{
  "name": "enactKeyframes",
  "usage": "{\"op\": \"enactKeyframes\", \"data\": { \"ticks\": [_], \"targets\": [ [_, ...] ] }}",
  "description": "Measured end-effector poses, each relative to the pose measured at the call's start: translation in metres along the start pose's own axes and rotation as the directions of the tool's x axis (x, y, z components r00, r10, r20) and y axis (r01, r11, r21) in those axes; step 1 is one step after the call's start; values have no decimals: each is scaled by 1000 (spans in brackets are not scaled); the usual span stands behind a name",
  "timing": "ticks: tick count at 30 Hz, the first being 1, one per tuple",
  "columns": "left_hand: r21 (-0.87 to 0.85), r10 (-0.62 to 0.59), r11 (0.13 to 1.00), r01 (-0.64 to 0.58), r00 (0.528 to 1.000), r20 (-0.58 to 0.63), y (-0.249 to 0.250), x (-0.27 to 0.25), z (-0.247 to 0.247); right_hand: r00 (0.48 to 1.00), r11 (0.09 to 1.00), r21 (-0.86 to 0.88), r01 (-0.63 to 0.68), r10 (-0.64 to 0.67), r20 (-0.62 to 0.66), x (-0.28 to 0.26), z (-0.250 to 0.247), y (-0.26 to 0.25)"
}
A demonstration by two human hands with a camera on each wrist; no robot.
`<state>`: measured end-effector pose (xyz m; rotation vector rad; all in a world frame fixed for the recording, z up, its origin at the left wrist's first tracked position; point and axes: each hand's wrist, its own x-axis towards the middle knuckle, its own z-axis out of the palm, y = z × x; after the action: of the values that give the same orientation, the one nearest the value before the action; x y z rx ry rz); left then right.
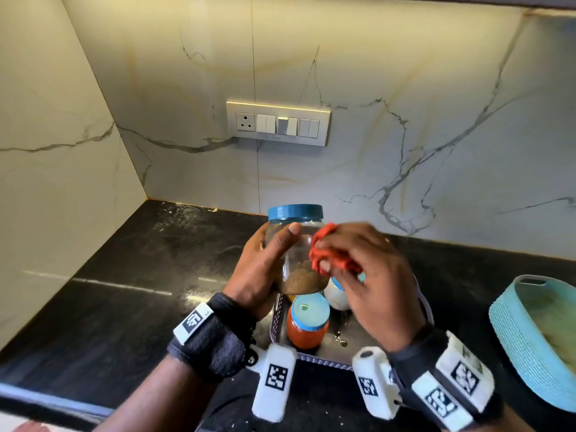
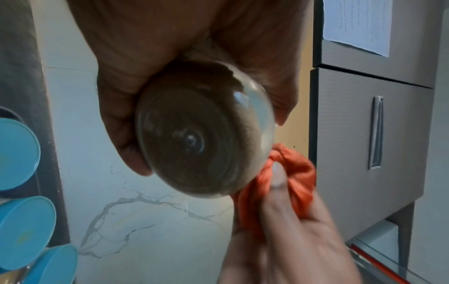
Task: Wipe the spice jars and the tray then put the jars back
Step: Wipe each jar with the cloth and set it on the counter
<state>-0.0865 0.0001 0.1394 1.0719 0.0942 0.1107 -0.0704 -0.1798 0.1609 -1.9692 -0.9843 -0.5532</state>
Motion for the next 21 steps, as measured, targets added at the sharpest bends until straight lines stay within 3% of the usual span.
{"op": "enactKeyframes", "data": {
  "ticks": [3,5,9,12,16,21],
  "targets": [
    [-14,-5,1000,4,1000,-23,-3,3,9,982,982,-117,150,-134,133,-32,-5,6],
    [-16,-13,1000,13,1000,-3,-7,3,19,982,981,-105,164,-152,115,-29,-16,18],
    [-9,-19,1000,19,998,65,-13,6,44,994,981,178,-75,88,-67,8,-38,45],
    [-52,-50,997,54,995,81,-13,12,57,978,938,309,-158,192,-82,12,-46,50],
    [-123,-67,989,77,994,83,-11,17,68,995,986,167,-19,34,-88,-17,-56,34],
    [-30,-115,992,119,987,109,-16,19,81,995,994,-60,88,-91,-45,-26,-72,52]
  ]
}}
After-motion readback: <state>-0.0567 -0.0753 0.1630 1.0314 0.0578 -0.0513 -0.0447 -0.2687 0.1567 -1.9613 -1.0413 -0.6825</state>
